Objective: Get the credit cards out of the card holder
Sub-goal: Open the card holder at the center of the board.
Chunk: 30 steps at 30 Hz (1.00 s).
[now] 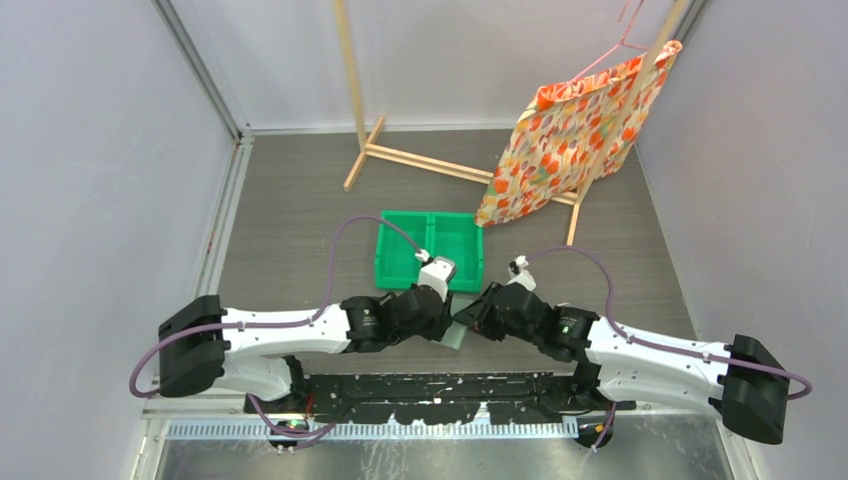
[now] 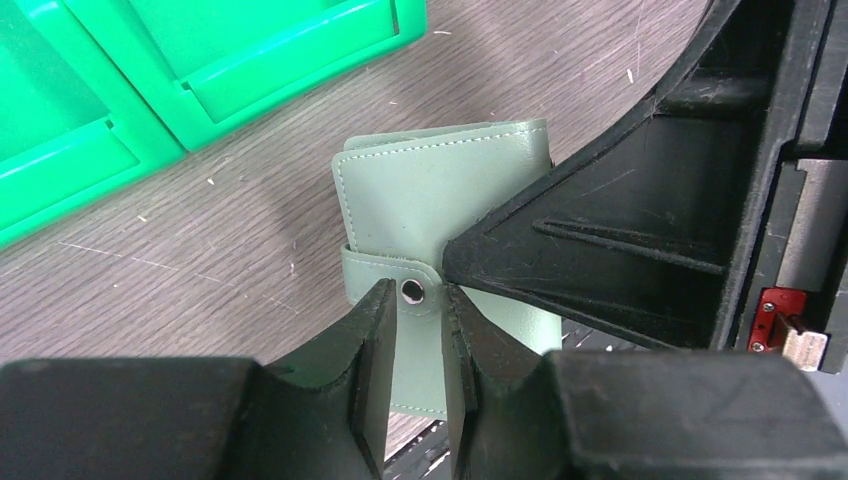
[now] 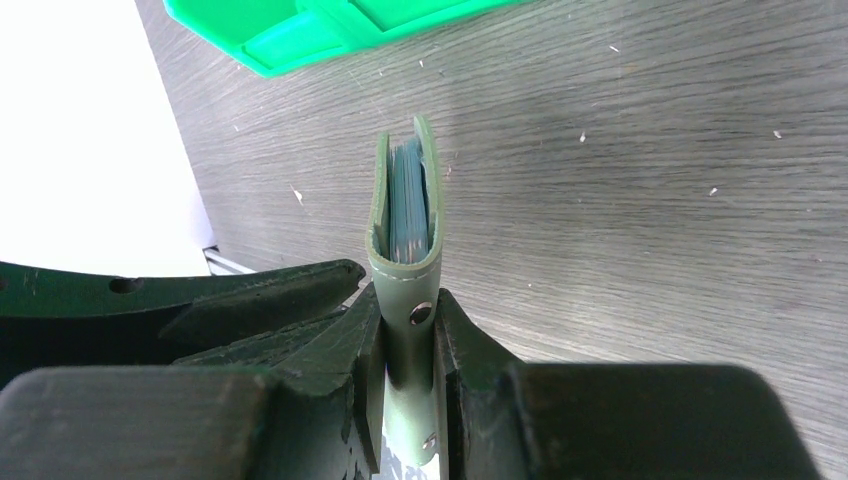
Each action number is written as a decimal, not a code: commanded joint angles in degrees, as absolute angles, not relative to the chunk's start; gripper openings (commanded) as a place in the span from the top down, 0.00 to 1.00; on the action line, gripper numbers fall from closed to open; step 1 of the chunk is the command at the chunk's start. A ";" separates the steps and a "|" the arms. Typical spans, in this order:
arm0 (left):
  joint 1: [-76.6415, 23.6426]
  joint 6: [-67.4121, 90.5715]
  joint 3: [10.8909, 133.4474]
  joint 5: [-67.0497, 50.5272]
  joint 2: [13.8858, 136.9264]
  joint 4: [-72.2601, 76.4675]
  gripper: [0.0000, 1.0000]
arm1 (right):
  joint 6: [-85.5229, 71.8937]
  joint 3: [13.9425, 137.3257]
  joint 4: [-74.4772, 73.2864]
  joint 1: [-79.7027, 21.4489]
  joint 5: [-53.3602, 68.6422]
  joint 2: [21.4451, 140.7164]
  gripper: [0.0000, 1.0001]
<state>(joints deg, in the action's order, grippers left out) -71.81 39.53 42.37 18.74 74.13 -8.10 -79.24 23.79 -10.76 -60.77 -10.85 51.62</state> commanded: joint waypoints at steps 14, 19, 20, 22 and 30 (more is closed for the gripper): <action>-74.28 37.76 48.19 29.00 78.08 -15.58 0.99 | -79.85 25.25 -4.78 -61.05 -9.09 49.10 0.99; -74.33 37.79 48.08 28.92 77.74 -15.65 0.99 | -79.88 25.30 -4.84 -61.00 -9.31 48.84 0.99; -74.32 37.87 48.08 28.85 77.70 -15.81 0.99 | -79.87 25.36 -4.78 -61.07 -9.32 48.86 0.99; -74.32 38.01 48.32 28.91 77.93 -16.46 0.99 | -79.78 25.44 -4.65 -61.02 -9.23 48.98 0.99; -74.30 41.65 46.45 33.90 76.19 -20.10 1.00 | -79.64 25.18 -5.36 -61.00 -9.72 47.92 0.99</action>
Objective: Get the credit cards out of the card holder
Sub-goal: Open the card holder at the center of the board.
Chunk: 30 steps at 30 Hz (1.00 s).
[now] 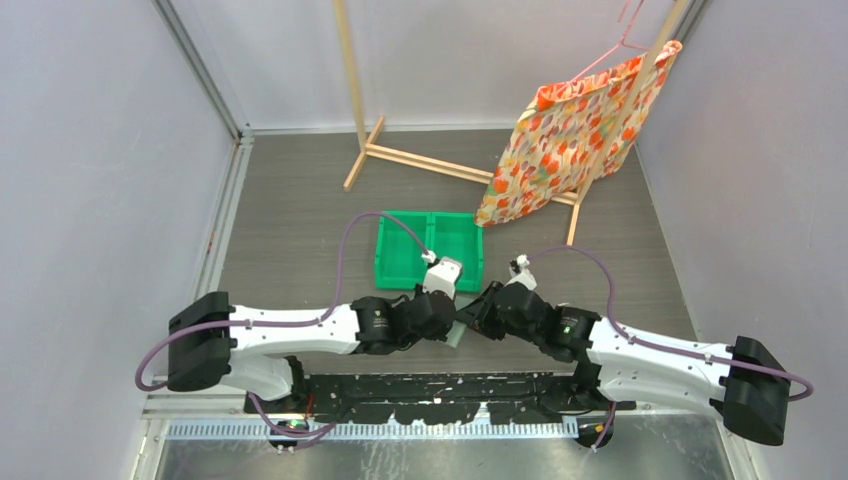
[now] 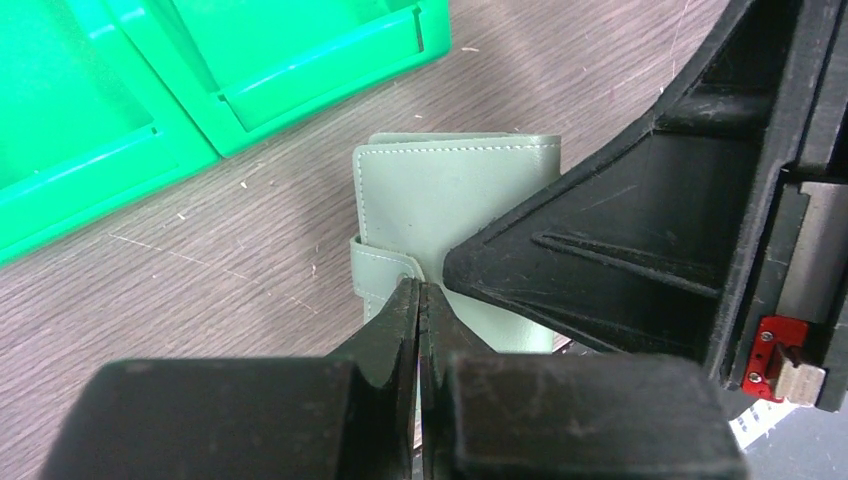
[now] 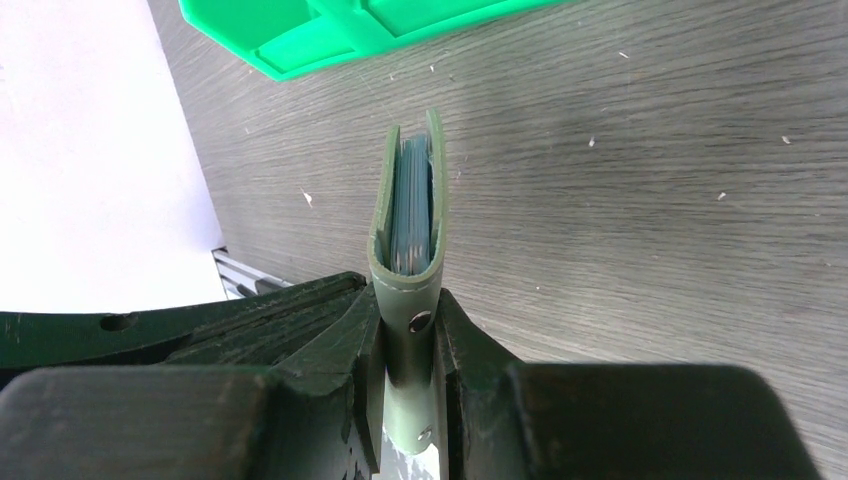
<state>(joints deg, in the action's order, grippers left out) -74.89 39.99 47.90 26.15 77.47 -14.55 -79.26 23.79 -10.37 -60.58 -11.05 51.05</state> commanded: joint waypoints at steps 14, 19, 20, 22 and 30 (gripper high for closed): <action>-74.34 42.60 44.99 36.77 72.09 -23.53 0.99 | -79.36 24.22 -4.81 -61.02 -9.17 47.77 0.99; -74.33 42.79 44.21 35.57 66.84 -24.84 0.99 | -79.32 23.79 -5.82 -61.00 -9.90 46.37 0.99; -74.31 42.57 43.80 34.25 65.41 -24.57 0.98 | -79.34 23.67 -5.97 -61.00 -10.05 46.27 0.99; -74.33 42.07 43.08 32.38 62.63 -24.35 0.82 | -79.34 23.57 -5.92 -61.07 -10.23 46.28 0.99; -74.47 39.00 42.30 25.51 59.23 -21.29 0.21 | -79.45 23.55 -5.12 -61.00 -9.93 47.39 0.99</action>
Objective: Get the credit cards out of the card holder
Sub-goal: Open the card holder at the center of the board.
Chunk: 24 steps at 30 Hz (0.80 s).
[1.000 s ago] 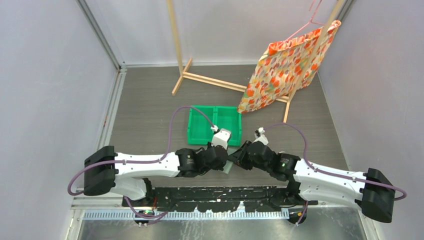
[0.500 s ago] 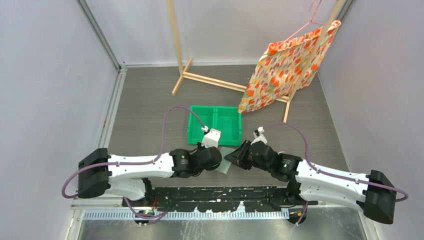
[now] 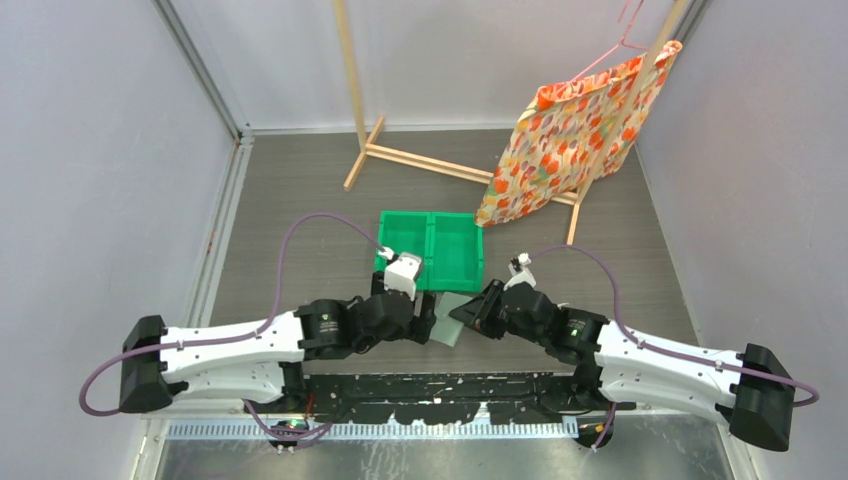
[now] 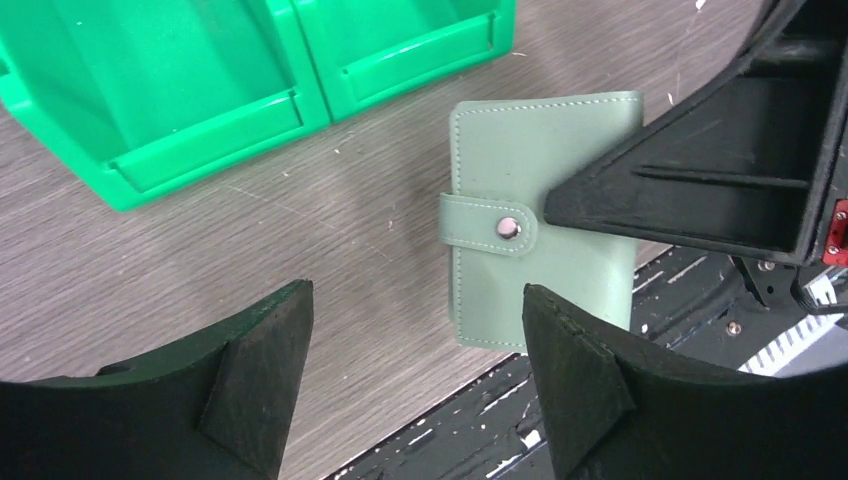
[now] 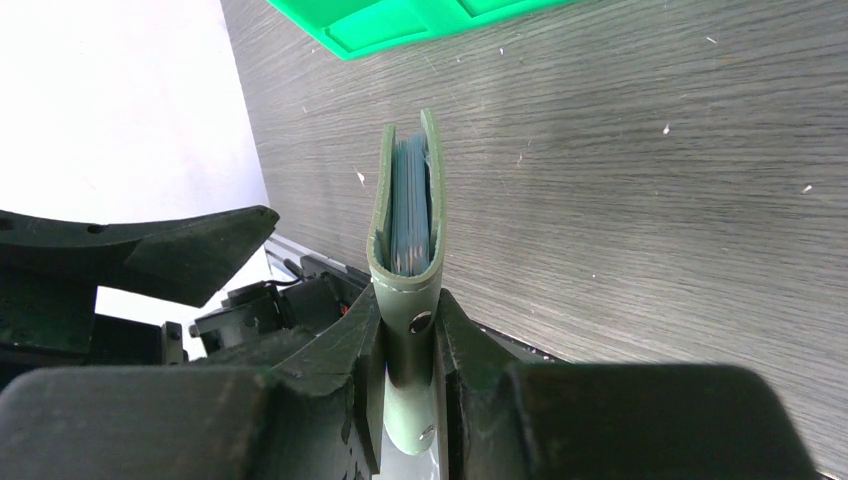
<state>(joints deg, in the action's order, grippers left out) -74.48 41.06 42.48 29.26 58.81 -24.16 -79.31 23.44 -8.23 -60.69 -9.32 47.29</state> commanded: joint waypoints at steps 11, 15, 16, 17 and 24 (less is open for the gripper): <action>-75.16 36.74 45.36 22.58 67.58 -13.76 0.38 | -79.54 23.55 -5.34 -61.01 -10.03 47.19 0.99; -75.15 36.74 45.40 22.85 67.81 -12.17 0.41 | -79.54 23.47 -5.29 -61.02 -9.97 47.17 0.99; -75.19 36.88 45.36 23.04 67.77 -11.99 0.41 | -79.54 23.47 -5.26 -61.07 -10.01 47.24 0.99; -75.19 36.98 45.35 23.26 67.84 -11.88 0.41 | -79.50 23.53 -5.20 -61.00 -10.02 47.25 0.99; -75.15 37.76 45.95 25.06 69.63 -11.72 0.42 | -78.95 24.14 -4.66 -61.06 -9.76 47.95 0.99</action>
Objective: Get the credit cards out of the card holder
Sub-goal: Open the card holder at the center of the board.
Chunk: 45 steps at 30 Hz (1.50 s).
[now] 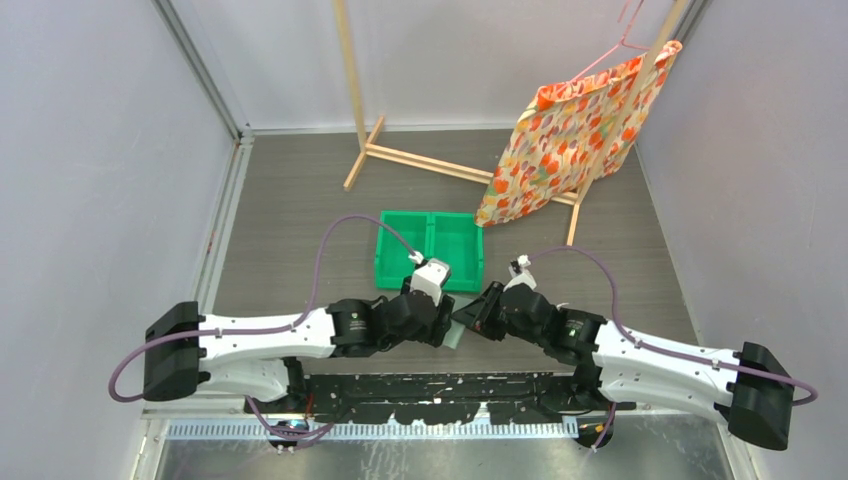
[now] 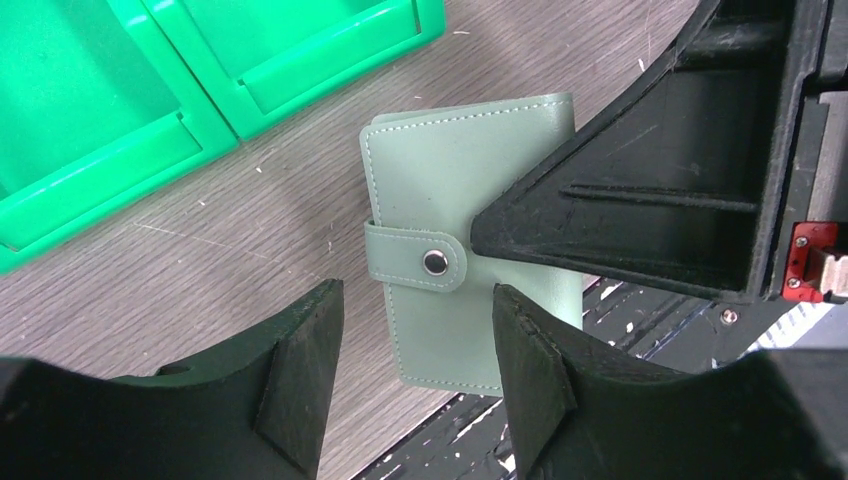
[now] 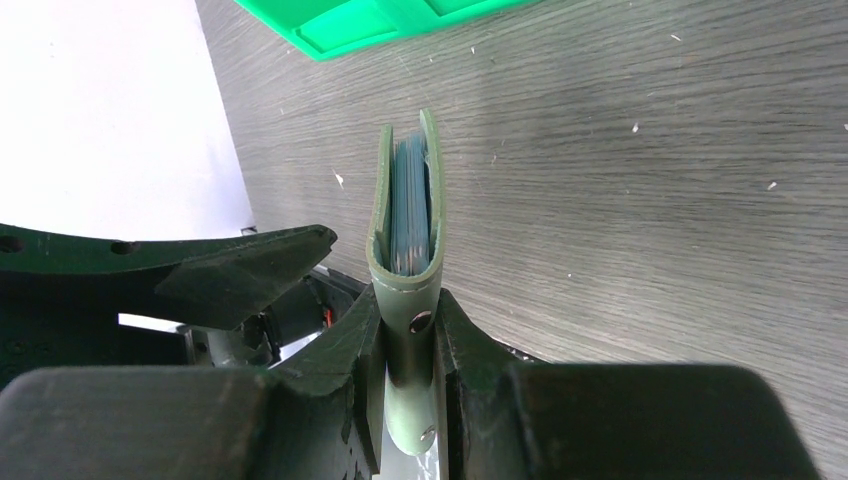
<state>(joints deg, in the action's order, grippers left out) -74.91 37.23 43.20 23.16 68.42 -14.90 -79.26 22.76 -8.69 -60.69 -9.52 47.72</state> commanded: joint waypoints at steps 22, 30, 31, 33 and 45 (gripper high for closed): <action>-75.19 39.67 48.33 31.17 74.56 -17.67 0.69 | -79.01 23.99 -3.73 -61.07 -9.35 46.45 0.99; -75.30 39.63 49.99 33.21 76.38 -19.52 0.82 | -78.99 24.18 -2.46 -61.07 -8.53 47.09 0.99; -75.26 39.57 50.19 33.16 76.66 -19.71 0.82 | -79.07 24.10 -2.42 -61.08 -8.53 47.14 0.99; -75.36 39.38 50.55 33.05 77.08 -19.97 0.81 | -79.09 24.13 -2.33 -61.01 -8.53 47.17 0.99; -75.50 39.58 53.93 37.45 80.40 -25.99 0.85 | -78.84 24.52 -3.11 -61.06 -9.09 46.19 0.99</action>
